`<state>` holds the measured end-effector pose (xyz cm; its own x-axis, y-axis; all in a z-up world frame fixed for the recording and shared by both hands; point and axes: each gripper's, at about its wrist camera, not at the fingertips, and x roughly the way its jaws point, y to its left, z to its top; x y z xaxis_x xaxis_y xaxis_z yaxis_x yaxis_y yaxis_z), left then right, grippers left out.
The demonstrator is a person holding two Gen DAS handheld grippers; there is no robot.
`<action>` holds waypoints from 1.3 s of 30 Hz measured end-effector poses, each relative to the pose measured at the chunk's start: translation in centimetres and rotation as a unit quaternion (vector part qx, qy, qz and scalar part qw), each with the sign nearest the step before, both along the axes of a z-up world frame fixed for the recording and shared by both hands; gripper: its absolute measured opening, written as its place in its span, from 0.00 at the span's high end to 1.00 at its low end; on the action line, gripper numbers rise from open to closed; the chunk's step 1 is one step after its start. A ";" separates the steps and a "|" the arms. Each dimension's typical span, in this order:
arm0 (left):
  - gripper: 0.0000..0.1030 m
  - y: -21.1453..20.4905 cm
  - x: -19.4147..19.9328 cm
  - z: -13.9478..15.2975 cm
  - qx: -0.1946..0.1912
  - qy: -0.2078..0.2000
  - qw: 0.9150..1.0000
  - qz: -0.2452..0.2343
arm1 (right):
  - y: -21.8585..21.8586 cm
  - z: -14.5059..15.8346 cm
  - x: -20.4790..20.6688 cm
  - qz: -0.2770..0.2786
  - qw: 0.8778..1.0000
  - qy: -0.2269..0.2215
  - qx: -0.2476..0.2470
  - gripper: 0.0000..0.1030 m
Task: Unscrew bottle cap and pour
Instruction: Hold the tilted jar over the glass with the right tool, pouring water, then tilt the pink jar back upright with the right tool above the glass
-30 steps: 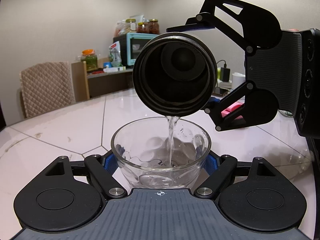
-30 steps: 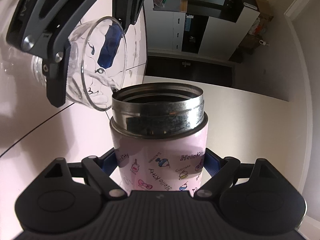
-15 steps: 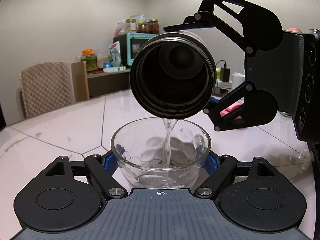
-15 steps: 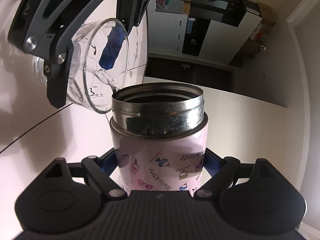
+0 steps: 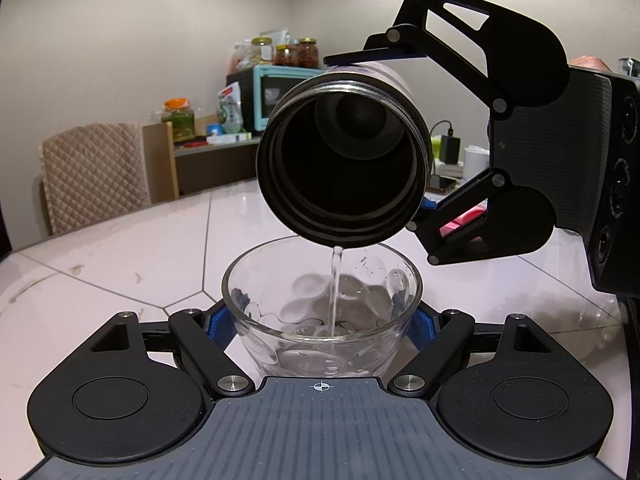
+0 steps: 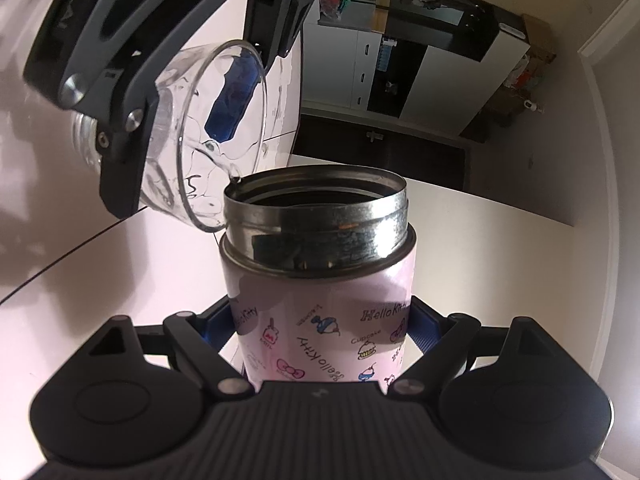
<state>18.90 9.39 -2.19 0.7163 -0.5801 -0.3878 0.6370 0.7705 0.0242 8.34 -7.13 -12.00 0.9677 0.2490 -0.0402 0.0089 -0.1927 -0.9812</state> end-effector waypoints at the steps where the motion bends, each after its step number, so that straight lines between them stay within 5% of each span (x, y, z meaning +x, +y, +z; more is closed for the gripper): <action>1: 0.17 0.0 0.0 0.0 0.000 0.000 1.000 0.000 | 0.1 0.3 0.1 0.000 1.000 0.000 0.001 0.15; 39: 0.17 -0.2 0.1 -0.2 0.000 0.000 1.000 0.001 | 4.2 3.1 3.7 -0.010 0.998 0.028 0.059 0.15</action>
<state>18.97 9.24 -2.43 0.7177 -0.5790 -0.3869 0.6358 0.7715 0.0247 12.01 -2.92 -8.90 0.9695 0.2360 -0.0663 -0.0496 -0.0760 -0.9959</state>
